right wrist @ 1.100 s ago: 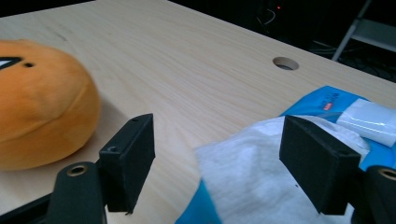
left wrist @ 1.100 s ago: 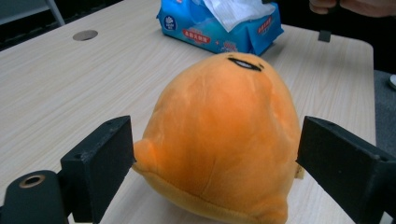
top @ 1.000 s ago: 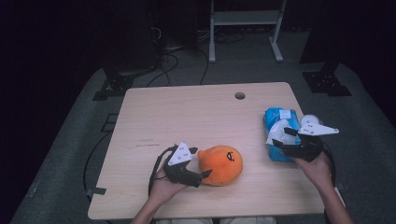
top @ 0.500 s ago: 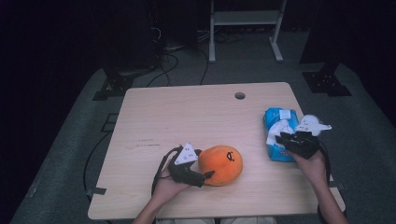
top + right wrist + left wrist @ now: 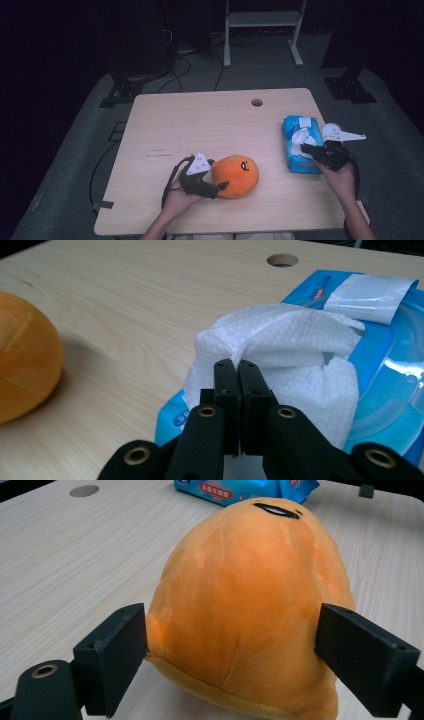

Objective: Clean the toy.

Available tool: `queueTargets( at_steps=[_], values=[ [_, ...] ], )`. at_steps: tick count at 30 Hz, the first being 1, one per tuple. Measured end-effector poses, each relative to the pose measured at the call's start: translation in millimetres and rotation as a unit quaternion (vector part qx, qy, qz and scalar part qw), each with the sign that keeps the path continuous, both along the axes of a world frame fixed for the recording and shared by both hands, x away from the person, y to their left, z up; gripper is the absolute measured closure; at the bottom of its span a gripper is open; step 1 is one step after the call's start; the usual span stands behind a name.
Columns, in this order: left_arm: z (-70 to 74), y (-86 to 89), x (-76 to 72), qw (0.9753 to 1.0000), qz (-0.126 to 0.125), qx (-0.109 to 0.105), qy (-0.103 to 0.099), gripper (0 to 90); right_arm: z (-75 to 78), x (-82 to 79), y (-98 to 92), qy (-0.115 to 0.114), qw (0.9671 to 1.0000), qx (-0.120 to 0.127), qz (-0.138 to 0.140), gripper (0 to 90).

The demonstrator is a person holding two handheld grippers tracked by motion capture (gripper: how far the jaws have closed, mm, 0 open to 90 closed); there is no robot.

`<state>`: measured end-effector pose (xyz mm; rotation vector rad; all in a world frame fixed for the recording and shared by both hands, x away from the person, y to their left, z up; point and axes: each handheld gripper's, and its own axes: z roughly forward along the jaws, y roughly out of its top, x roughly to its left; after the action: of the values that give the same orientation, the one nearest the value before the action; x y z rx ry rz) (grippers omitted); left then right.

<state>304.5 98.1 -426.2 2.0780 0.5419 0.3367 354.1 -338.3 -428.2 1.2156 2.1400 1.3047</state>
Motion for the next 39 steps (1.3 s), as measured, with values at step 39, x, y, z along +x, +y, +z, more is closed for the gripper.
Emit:
queueTargets(
  at_steps=[39],
  values=[
    [-0.6, 1.6, -0.6, 1.0, -0.007, 0.003, 0.001, 30.7, 92.1, -131.9, 122.6, -0.057, 0.9553, 0.048, 0.286, 88.0]
  ],
)
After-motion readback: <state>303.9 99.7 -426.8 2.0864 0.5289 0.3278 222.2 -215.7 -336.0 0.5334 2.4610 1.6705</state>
